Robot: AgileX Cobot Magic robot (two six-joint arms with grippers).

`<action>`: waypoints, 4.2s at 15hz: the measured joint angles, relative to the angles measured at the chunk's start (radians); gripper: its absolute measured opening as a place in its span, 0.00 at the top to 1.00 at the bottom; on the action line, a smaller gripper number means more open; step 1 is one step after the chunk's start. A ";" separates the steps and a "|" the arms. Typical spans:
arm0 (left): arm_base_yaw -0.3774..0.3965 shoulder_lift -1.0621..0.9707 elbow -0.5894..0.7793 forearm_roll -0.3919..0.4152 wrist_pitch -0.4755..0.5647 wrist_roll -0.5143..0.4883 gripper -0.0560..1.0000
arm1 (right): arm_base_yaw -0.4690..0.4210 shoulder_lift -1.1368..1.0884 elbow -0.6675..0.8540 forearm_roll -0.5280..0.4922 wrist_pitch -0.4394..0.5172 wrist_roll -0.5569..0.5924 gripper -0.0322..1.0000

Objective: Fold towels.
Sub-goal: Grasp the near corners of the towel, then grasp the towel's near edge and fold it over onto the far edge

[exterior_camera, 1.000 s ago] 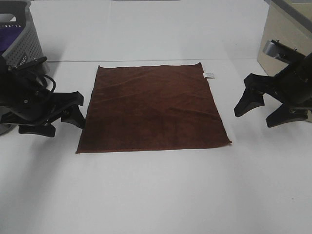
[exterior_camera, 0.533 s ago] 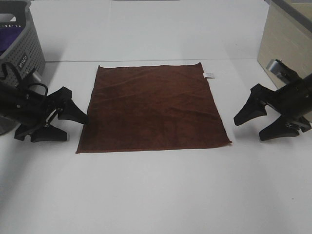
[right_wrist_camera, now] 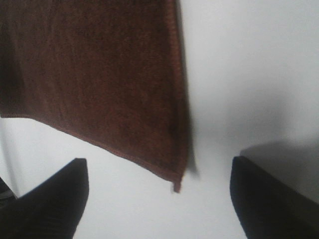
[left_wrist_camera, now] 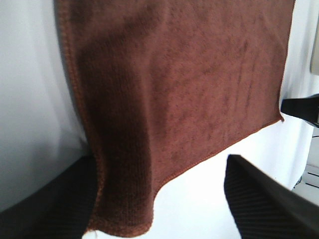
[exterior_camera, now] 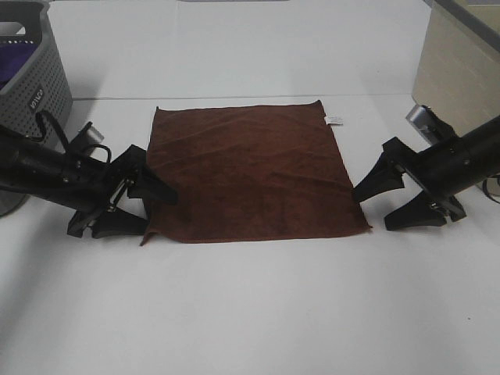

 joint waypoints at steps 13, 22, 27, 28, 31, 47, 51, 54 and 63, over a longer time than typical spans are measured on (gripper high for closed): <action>-0.053 0.034 0.000 -0.048 -0.040 0.038 0.93 | 0.122 0.053 -0.011 0.019 -0.051 0.039 0.95; -0.057 -0.146 0.254 0.141 -0.004 -0.068 0.93 | 0.130 -0.195 0.276 -0.065 0.002 0.178 0.96; -0.065 -0.207 0.270 0.157 0.008 -0.090 0.93 | 0.132 -0.283 0.308 -0.117 -0.001 0.249 0.96; -0.065 -0.207 0.244 0.157 -0.002 -0.103 0.93 | 0.135 -0.283 0.261 -0.129 -0.001 0.249 0.96; -0.065 -0.207 0.119 0.187 -0.054 -0.175 0.93 | 0.155 -0.231 0.073 -0.165 0.006 0.252 0.96; -0.069 0.078 -0.341 0.270 -0.305 -0.196 0.93 | 0.228 0.231 -0.566 -0.243 -0.130 0.327 0.95; -0.092 0.091 -0.341 0.278 -0.354 -0.173 0.77 | 0.227 0.244 -0.566 -0.255 -0.164 0.327 0.89; -0.096 0.091 -0.343 0.279 -0.375 -0.169 0.35 | 0.222 0.244 -0.567 -0.249 -0.157 0.327 0.52; -0.098 0.041 -0.348 0.387 -0.364 -0.267 0.16 | 0.221 0.173 -0.578 -0.379 0.021 0.388 0.03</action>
